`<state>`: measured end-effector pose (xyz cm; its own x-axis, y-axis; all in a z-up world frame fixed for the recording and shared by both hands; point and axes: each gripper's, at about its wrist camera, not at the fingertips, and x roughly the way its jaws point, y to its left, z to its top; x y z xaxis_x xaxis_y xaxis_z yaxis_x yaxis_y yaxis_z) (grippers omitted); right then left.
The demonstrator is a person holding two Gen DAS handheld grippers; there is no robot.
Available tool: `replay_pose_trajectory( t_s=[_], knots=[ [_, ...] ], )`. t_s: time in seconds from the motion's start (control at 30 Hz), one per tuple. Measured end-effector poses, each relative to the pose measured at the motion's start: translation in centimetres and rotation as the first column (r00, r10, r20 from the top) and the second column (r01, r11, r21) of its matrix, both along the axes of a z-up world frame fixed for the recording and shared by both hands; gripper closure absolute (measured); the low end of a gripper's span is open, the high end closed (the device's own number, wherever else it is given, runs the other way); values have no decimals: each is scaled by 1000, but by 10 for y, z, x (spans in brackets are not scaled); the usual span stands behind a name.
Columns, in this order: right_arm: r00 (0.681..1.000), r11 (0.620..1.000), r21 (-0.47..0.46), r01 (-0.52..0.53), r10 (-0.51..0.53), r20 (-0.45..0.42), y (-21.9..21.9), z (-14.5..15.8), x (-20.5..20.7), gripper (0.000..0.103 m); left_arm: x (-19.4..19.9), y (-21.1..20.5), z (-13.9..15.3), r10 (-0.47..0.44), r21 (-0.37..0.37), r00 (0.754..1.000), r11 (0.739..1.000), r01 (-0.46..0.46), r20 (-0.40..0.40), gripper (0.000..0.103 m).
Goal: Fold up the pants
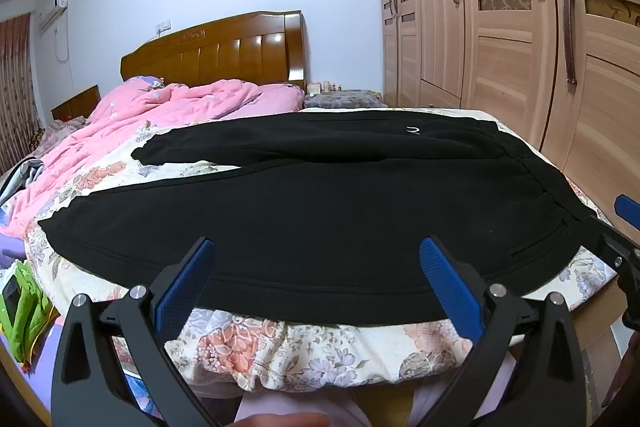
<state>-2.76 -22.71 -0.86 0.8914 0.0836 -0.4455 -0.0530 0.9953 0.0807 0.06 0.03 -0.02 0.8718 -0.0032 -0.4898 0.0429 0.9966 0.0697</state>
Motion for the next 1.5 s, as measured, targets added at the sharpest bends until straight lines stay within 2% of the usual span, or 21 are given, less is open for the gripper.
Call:
replay_pose_trajectory(
  t_s=[0.93,1.17,1.33,1.47,1.5],
  knots=[
    [1000,1000,10,-6,6,-9,5,-3,-3,4,0,0,0,0,-1,1000,1000,0,-5,1],
    [999,1000,-9,-10,9,-32,4,-4,1,4,2,9,-7,-15,-18,999,1000,14,-31,1],
    [1000,998,-66,5,-6,-14,-14,5,26,4,1,11,-20,-28,-19,987,1000,25,-159,1],
    [996,996,-52,-71,69,-51,-41,22,87,4,-2,10,-25,-14,-3,983,1000,14,-182,1],
    [995,996,-45,-82,80,-59,-48,24,106,4,4,9,-27,-58,-14,976,998,56,-208,1]
  ],
)
